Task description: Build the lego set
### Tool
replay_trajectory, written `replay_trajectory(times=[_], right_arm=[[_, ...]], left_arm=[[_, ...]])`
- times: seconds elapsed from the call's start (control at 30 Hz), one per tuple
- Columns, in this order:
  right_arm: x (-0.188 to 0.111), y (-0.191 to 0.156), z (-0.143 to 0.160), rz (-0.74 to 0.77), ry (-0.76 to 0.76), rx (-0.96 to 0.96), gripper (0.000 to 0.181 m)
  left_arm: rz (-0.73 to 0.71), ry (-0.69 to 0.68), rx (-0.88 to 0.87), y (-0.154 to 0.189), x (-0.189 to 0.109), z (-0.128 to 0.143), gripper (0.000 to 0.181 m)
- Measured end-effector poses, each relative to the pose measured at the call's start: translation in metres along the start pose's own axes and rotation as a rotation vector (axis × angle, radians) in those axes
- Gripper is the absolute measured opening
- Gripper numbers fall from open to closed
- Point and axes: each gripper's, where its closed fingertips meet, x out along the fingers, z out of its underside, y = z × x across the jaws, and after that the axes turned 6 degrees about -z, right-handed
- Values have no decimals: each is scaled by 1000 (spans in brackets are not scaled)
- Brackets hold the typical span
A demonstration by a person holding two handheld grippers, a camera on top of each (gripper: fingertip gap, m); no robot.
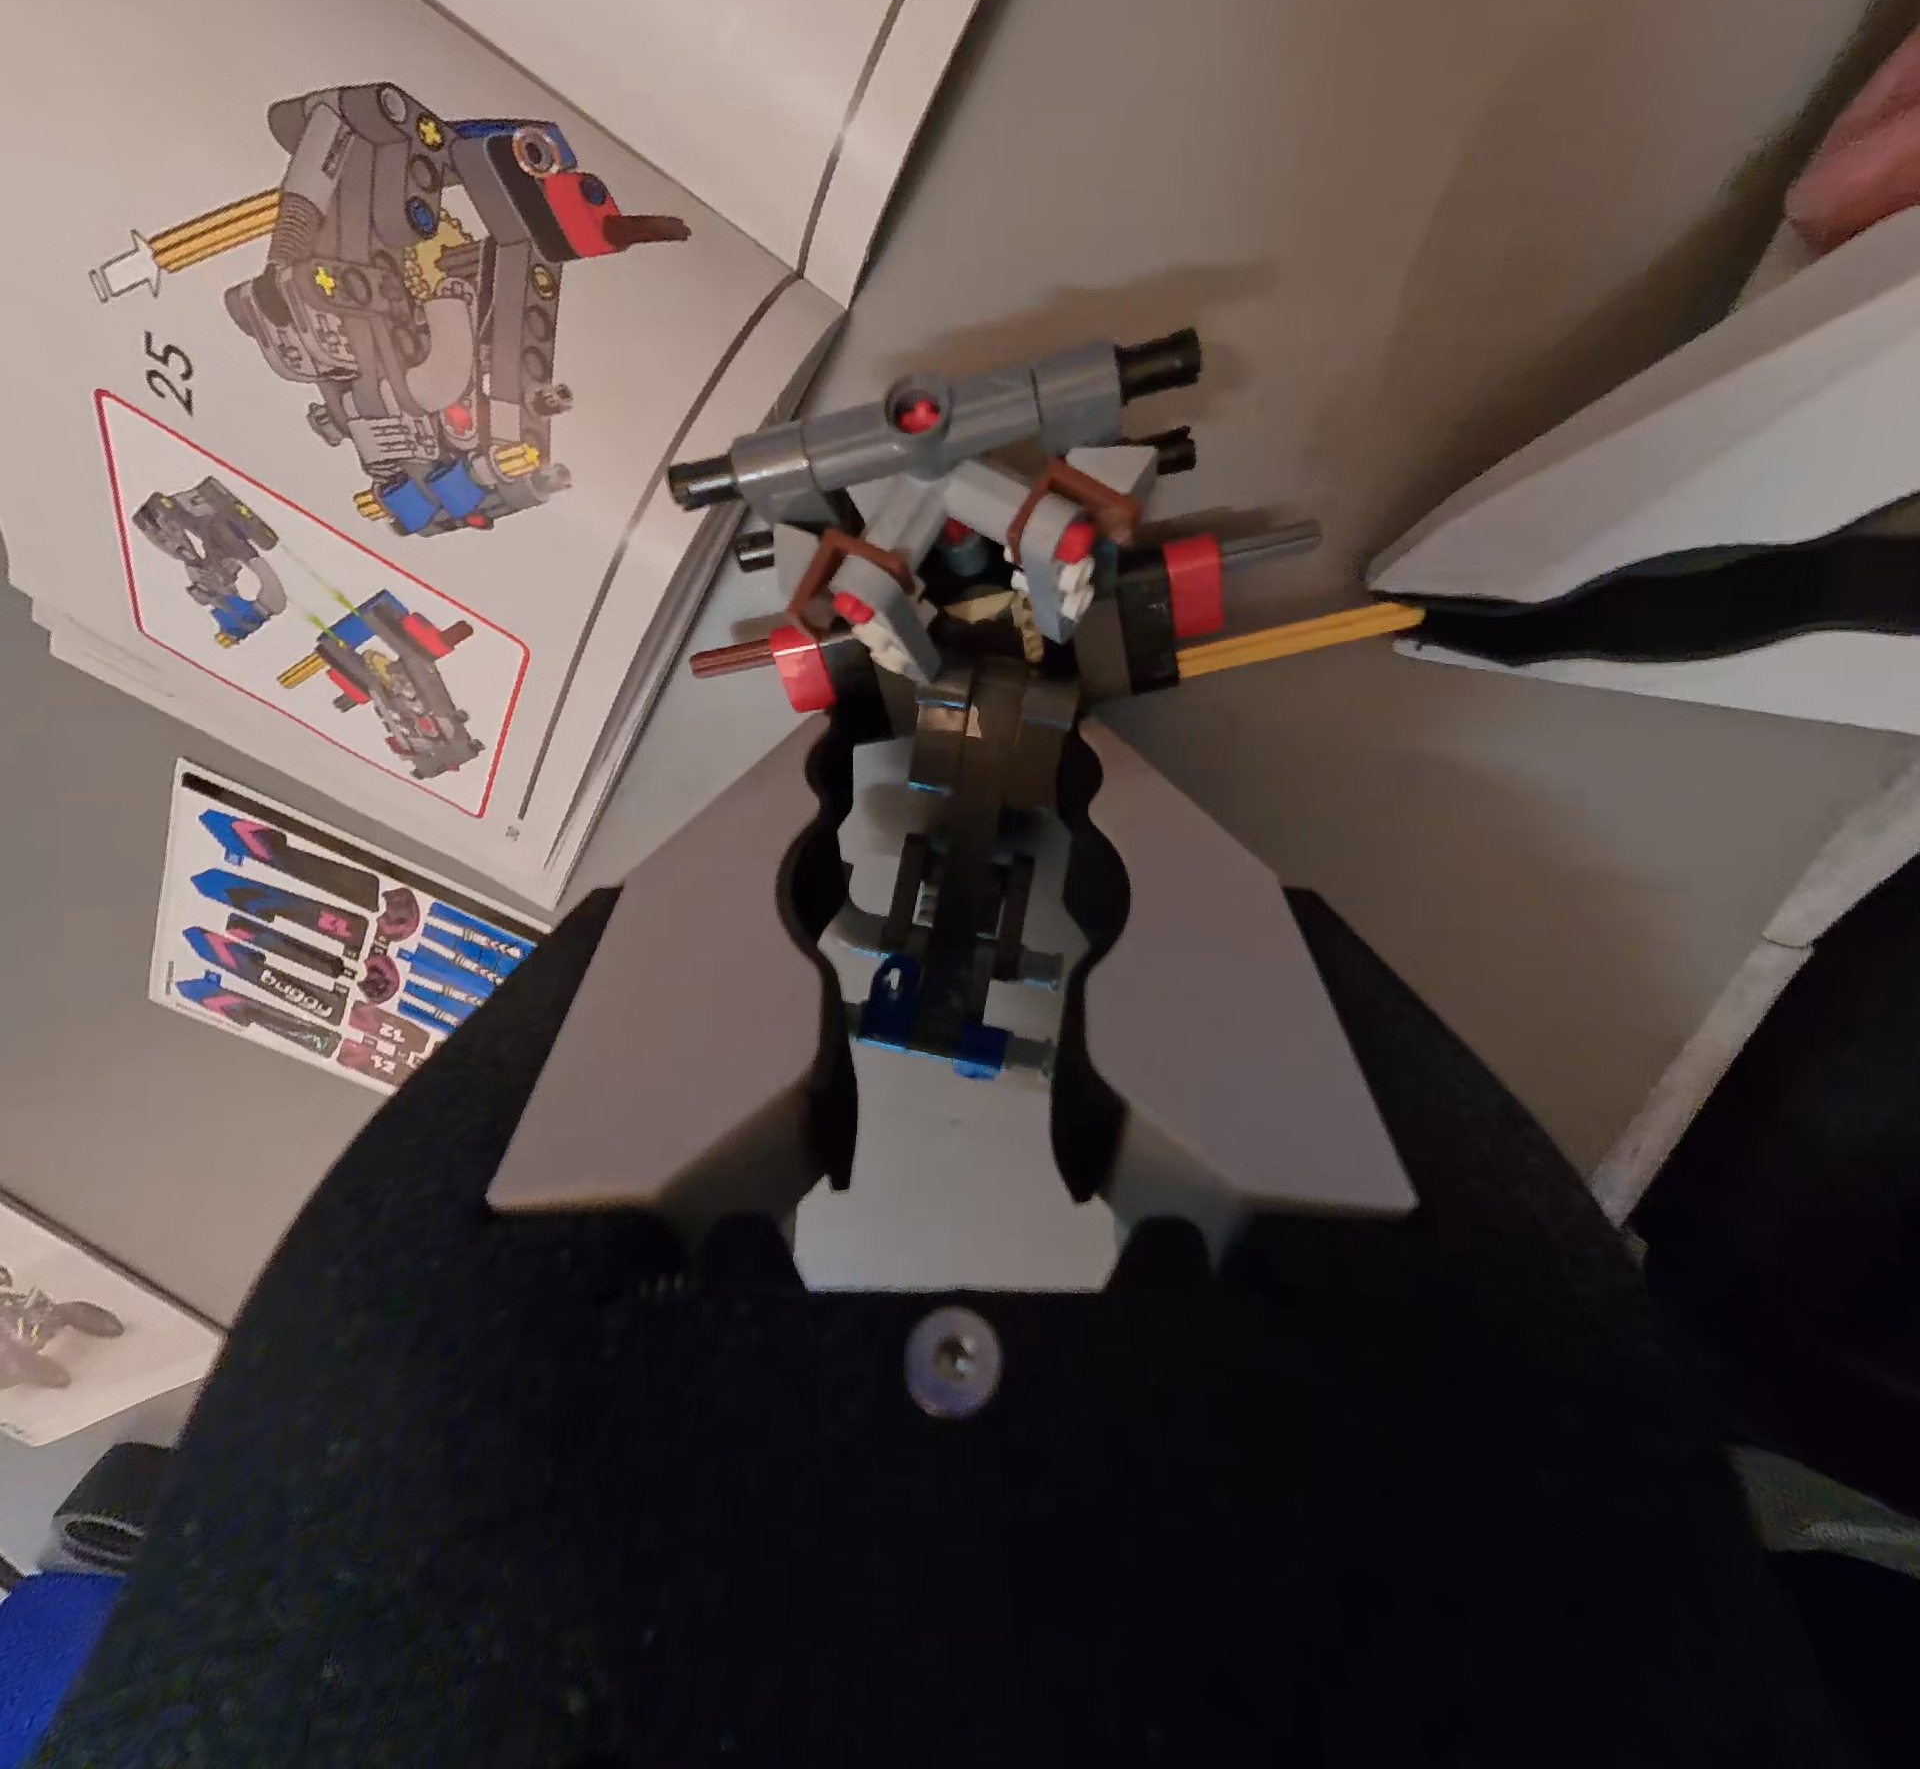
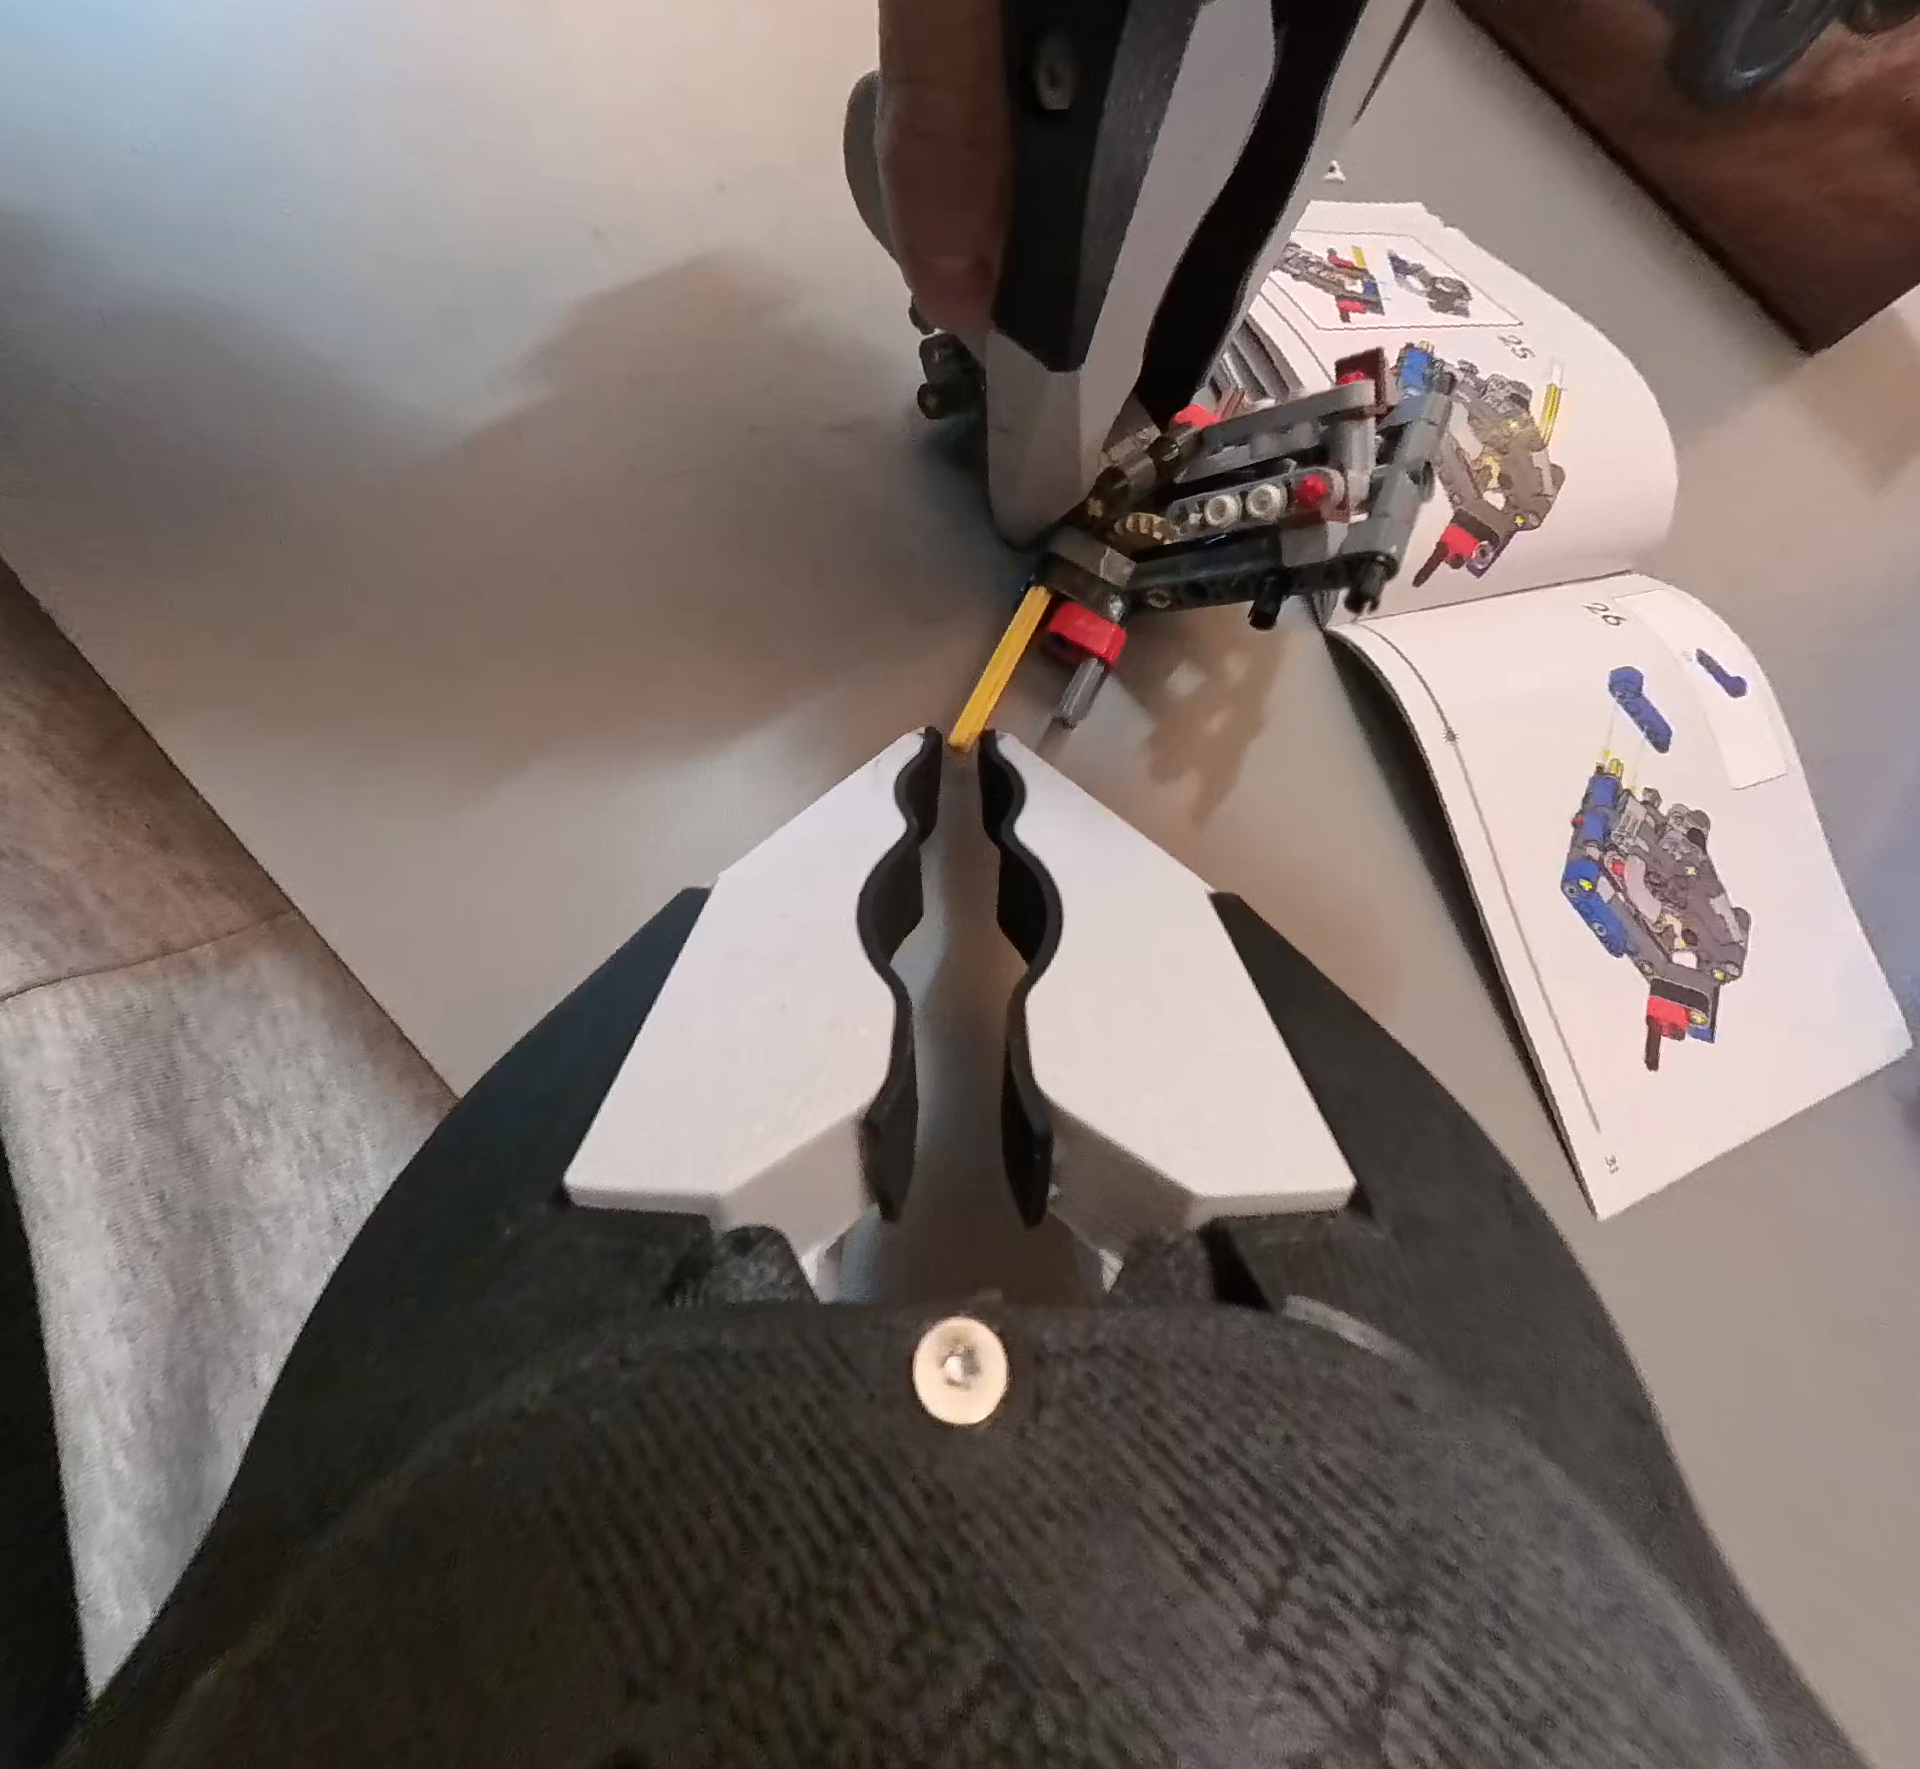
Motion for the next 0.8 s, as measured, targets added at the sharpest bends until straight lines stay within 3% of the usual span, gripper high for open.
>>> replay_trajectory(times=[0.23, 0.37, 0.8], right_arm=[[2, 2, 3, -26, -32, 34, 3], [3, 6, 3, 60, -54, -62, 2], [5, 10, 0, 134, -48, -246, 2]], left_arm=[[5, 12, 8, 0, 0, 0, 37], [-9, -7, 4, -2, 0, 0, 36], [-45, 2, -38, -6, 0, 0, 36]])
